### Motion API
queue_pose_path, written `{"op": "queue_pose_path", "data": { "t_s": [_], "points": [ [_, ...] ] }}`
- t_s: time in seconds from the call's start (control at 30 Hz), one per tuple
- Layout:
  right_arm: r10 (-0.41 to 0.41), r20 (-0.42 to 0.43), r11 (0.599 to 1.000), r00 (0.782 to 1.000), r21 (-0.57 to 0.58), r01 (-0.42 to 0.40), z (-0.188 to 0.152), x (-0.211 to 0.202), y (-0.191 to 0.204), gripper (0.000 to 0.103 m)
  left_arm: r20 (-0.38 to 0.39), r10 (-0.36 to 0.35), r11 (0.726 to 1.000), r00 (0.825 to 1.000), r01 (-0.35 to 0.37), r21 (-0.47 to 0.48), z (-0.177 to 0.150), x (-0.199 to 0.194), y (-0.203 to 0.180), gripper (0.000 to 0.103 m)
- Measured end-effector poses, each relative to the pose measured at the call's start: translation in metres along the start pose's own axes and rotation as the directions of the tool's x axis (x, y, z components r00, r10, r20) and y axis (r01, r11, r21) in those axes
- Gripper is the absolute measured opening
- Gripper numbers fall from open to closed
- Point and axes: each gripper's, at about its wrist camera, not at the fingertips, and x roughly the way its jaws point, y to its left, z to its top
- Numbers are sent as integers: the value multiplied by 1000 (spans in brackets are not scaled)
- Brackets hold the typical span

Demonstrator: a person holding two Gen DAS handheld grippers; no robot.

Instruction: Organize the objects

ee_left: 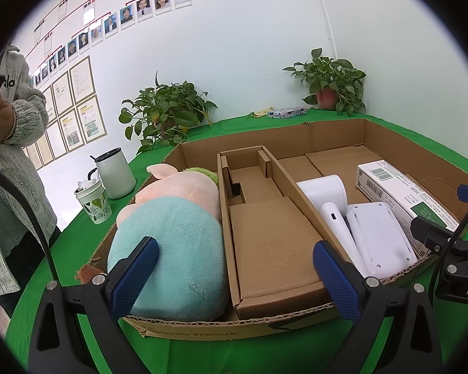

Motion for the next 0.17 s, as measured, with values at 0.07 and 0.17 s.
{"op": "queue_pose_path", "data": {
  "t_s": [0.07,0.17],
  "points": [
    [0,0,1000,1000,0,0,0,0,0,103,0,0,1000,1000,0,0,0,0,0,99],
    [0,0,1000,1000,0,0,0,0,0,103,0,6,1000,1000,-6,4,0,0,-1,99]
  ]
}}
